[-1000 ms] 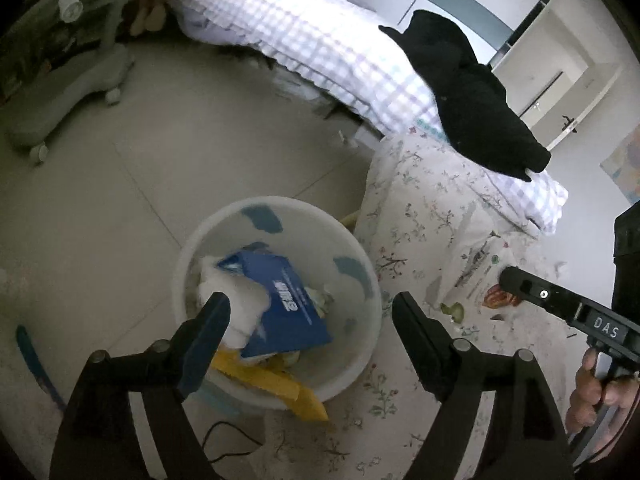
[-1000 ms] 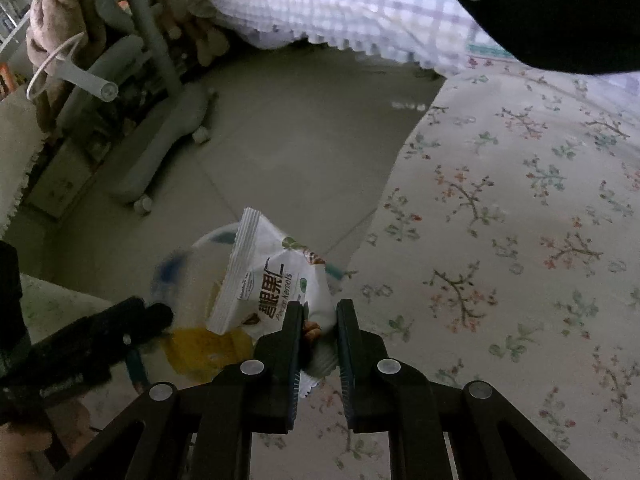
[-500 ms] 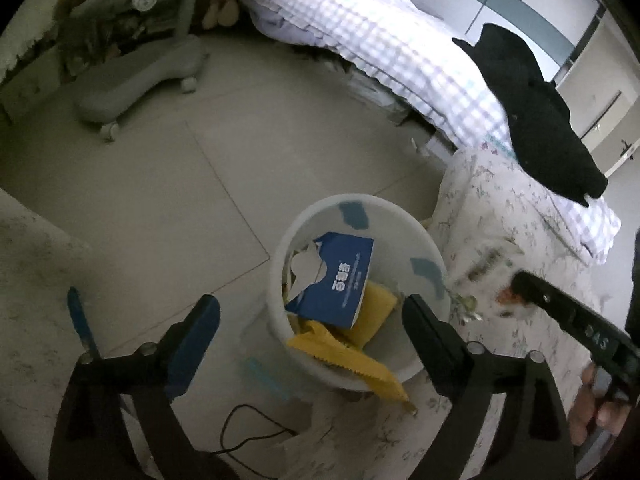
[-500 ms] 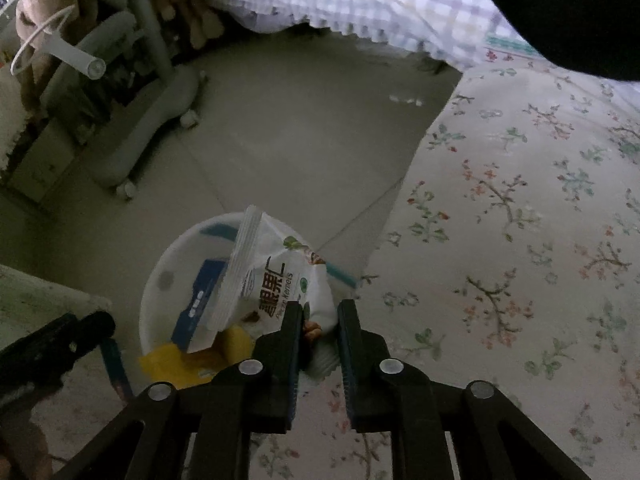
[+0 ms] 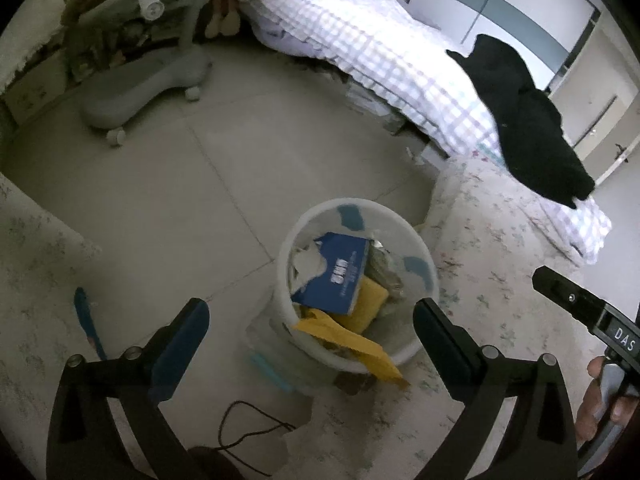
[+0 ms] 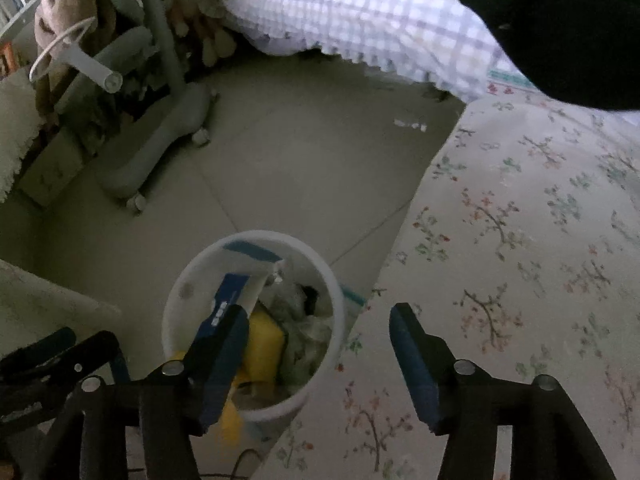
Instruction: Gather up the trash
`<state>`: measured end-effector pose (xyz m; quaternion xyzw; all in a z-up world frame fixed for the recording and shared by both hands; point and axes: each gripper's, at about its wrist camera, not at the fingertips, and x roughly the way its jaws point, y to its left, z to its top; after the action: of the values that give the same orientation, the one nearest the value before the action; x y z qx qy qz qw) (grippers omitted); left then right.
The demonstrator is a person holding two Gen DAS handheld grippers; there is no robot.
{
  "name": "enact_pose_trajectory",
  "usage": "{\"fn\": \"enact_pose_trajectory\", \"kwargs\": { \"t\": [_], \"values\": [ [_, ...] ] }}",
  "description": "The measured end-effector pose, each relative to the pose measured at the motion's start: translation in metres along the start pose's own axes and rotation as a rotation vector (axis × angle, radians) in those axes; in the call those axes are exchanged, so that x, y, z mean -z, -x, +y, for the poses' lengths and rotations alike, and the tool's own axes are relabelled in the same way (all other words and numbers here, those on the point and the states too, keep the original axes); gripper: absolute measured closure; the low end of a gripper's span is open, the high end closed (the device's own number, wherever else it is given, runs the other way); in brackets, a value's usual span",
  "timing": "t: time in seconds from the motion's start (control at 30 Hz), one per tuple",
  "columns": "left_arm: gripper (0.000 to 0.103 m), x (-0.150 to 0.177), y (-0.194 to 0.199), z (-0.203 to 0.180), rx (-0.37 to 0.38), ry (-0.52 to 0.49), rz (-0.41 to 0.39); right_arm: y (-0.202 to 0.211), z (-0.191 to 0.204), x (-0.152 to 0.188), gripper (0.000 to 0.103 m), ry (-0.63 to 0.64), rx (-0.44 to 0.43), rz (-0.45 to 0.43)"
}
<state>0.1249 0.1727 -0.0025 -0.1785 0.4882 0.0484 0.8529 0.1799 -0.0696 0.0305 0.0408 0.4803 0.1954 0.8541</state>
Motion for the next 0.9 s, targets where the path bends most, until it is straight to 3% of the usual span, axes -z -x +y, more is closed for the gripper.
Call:
{"fn": "enact_pose_trajectory", "kwargs": {
  "t": [0.2, 0.37, 0.63, 0.9],
  "values": [
    [0.000, 0.024, 0.029, -0.027, 0.011, -0.060, -0.018, 0.040, -0.007, 0.017, 0.025, -0.004, 0.034, 0.008],
    [0.000, 0.052, 0.062, -0.054, -0.022, -0.159, -0.083, 0.090, -0.020, 0.046, 0.006, -0.054, 0.088, -0.022],
    [0.000, 0.107, 0.100, -0.080, -0.008, -0.263, -0.145, 0.144, -0.036, 0.132, 0.006, -0.141, 0.154, -0.089],
    [0.000, 0.134, 0.107, -0.095, 0.004, -0.304, -0.172, 0.153, -0.049, 0.165, 0.005, -0.147, 0.297, -0.186]
  ]
}}
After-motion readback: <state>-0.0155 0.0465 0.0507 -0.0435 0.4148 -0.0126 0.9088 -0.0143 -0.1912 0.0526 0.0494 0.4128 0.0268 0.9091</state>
